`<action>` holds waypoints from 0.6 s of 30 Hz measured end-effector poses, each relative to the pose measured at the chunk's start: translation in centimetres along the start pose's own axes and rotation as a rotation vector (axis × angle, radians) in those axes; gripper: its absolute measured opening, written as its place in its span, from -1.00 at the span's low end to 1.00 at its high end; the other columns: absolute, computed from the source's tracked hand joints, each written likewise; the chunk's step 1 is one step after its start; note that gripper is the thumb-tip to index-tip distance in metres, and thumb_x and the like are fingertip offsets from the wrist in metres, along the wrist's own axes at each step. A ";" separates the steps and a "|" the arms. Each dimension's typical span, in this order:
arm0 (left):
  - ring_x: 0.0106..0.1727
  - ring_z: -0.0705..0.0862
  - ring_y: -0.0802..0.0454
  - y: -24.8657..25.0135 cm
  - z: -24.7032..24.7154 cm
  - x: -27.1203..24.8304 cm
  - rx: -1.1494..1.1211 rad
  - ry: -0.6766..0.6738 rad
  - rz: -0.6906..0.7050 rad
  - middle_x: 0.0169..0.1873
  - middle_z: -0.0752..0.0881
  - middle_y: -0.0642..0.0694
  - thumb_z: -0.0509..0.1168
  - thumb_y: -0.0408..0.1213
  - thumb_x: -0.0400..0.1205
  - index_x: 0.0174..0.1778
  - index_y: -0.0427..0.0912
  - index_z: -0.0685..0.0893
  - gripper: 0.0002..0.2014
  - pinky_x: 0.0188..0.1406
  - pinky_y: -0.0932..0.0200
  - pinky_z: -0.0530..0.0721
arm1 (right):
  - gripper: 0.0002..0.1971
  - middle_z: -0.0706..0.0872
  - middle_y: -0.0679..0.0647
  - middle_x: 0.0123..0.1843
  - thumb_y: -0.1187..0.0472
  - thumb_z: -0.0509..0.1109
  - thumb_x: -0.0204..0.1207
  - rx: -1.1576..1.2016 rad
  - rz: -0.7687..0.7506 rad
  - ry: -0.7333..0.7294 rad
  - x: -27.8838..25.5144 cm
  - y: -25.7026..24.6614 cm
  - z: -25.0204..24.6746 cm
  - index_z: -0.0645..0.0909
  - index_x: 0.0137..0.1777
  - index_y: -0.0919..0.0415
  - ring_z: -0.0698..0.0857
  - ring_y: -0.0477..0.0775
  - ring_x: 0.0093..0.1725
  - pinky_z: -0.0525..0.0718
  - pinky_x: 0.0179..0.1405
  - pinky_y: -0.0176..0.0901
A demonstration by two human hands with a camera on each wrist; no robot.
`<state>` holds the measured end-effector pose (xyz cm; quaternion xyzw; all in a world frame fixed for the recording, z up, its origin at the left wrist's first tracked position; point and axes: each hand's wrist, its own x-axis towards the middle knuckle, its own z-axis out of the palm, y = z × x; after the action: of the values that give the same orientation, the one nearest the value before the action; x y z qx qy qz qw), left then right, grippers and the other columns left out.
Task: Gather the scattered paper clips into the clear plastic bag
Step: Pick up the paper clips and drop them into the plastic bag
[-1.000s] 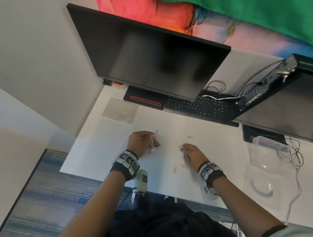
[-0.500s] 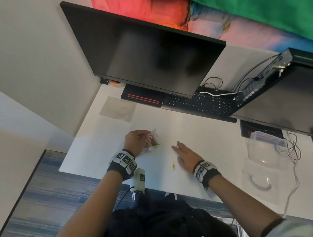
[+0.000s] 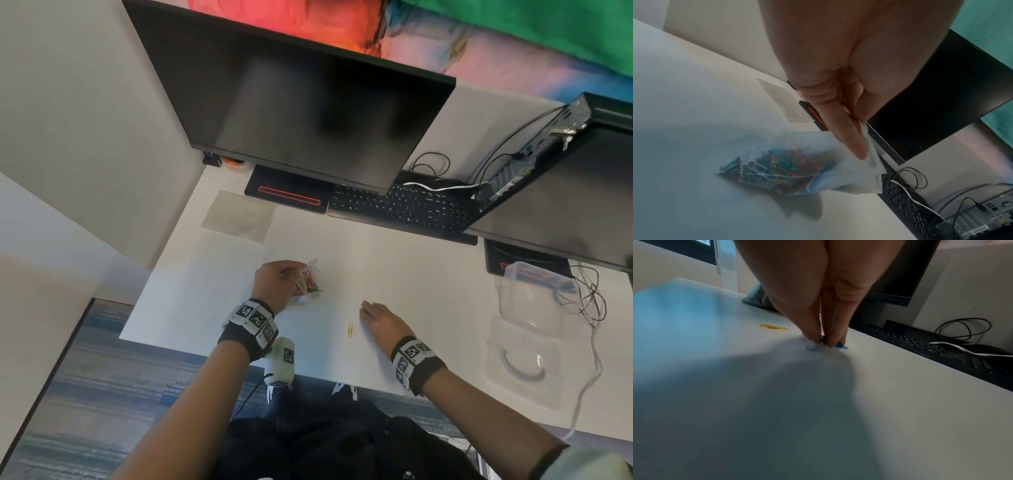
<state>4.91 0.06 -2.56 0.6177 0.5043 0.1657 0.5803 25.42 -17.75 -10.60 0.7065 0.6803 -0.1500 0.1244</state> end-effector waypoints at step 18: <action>-0.29 0.85 0.15 0.4 0.6 0.1 -0.003 0.028 -0.027 -0.24 0.85 -0.09 0.27 -0.43 0.67 -0.26 0.11 0.81 -0.64 -0.30 0.15 0.85 | -0.88 0.78 0.01 -0.20 0.28 0.48 0.26 0.475 0.330 -0.032 4.7 1.8 -4.4 0.74 -0.21 0.09 0.75 0.04 -0.15 0.72 -0.12 -0.26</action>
<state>5.59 -0.13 -2.35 0.6077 0.5205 0.1671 0.5761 27.49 -11.81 -8.40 0.8146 0.4999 -0.2939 -0.0111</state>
